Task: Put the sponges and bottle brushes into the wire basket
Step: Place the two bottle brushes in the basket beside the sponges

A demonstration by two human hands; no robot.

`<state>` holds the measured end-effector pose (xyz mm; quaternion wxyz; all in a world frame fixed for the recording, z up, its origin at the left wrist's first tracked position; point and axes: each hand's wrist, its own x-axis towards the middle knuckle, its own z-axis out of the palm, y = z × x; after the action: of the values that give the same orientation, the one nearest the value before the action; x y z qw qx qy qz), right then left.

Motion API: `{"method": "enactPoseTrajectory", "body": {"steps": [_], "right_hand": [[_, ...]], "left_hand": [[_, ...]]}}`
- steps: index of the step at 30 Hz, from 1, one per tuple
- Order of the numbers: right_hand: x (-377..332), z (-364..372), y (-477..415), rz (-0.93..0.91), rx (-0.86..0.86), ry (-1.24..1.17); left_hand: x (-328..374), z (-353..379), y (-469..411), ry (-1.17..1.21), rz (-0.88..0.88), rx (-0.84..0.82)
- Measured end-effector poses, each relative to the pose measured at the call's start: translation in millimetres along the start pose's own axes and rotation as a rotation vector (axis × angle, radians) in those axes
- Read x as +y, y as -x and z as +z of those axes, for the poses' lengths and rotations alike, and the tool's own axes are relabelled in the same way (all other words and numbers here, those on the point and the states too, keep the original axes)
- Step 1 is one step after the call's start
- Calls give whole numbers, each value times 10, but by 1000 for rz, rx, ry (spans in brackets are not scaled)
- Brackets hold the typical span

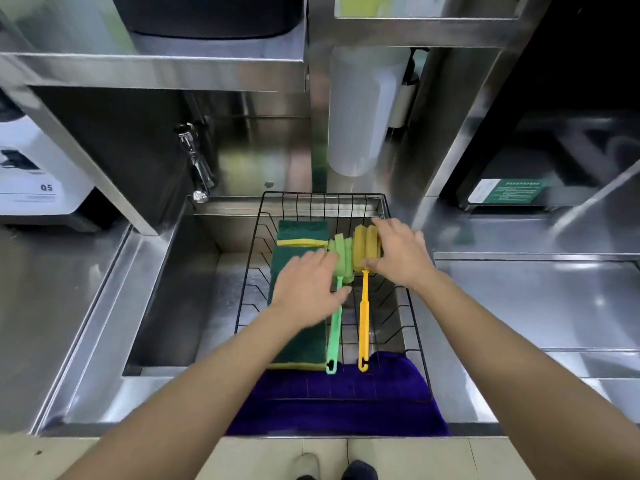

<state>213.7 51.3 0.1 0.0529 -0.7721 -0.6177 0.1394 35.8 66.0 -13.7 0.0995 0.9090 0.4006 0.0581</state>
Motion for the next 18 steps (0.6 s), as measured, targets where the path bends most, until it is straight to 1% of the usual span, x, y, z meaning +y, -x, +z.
{"method": "enactPoseTrajectory", "body": {"steps": [5,8,10,13,15,18], "right_hand": [[98,46,-238,-102,-172,96],[128,77,-327,-142,-228,138],[130,87,-366,-156,-238,173],[139,95,-419,-169,-238,215],[140,95,-444,-188,-214,220],[134,112,-461,-235,-177,224]], "left_hand": [[-265,123,-483,90,7,-149],[-308,205,-621,157,-15,-221],[-309,250,-676,148,-15,-253],[-296,305,-774,56,15,-293],[-287,327,-831,-15,41,-332],[-296,358,-868,-43,74,-356]]}}
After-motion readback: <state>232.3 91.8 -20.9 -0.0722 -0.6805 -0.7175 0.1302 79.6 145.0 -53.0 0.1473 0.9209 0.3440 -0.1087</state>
